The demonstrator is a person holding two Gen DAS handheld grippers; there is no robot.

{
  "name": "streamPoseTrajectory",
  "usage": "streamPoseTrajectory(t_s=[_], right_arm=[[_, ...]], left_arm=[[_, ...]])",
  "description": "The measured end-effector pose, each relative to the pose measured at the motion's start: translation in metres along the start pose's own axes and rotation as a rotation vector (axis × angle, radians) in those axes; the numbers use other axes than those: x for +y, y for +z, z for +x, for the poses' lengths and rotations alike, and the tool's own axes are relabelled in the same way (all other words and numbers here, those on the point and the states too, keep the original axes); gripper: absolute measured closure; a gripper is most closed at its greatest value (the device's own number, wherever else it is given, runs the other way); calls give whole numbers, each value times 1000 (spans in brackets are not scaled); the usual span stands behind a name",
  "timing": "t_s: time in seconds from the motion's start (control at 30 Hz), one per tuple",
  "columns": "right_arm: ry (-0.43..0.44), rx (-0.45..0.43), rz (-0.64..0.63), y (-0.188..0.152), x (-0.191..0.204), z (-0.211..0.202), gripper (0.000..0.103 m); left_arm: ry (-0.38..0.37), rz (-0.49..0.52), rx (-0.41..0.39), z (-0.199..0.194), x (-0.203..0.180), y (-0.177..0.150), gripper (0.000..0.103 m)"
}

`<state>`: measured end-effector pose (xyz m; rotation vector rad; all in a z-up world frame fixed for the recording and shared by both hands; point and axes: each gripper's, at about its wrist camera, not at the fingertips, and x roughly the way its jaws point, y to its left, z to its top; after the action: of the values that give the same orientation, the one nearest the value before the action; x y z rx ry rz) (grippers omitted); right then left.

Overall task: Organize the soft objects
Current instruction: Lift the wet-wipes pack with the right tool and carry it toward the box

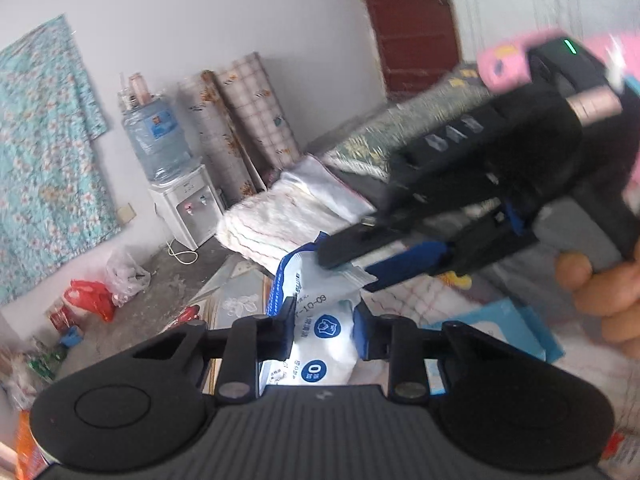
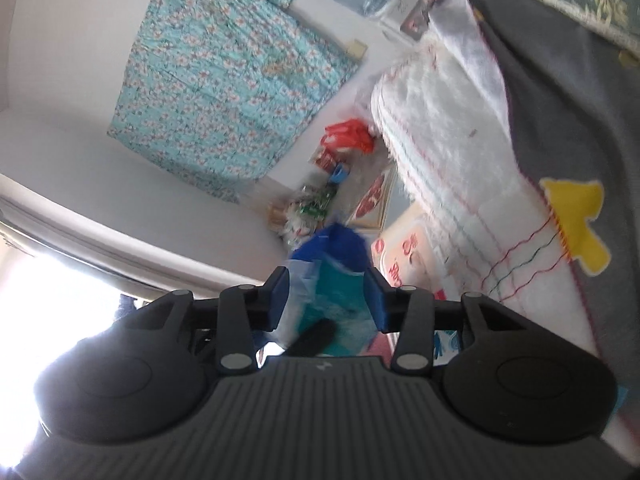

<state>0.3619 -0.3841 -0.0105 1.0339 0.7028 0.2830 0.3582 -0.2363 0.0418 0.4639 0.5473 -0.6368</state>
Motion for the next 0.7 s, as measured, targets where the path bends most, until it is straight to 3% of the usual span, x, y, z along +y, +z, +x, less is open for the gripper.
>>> streamPoseTrajectory(t_s=[0.17,0.27,0.3,0.4,0.6,0.7], right_arm=[[28,-85,-1,2,-1,-25,60],[68,-108,13,0,-5,-35,52],[95,-114,30,-1,-7,-39,45],[223,-113,113,-9,-15,-42,22],[493,-59,242,-39,-17,-37,5],[636,-34,263,-54,-12,-39,4]], left_arm=[[-72,-148,-21,-32,30,9,74],[-141,-226,-43,-60,46,12,74],[-167,-253,-52,-70,51,12,74],[-259,-326,-74,-100,62,10,74],[-438,-411,-90,-142,57,2,74],[-476,-430,-124,-155,52,-1,74]])
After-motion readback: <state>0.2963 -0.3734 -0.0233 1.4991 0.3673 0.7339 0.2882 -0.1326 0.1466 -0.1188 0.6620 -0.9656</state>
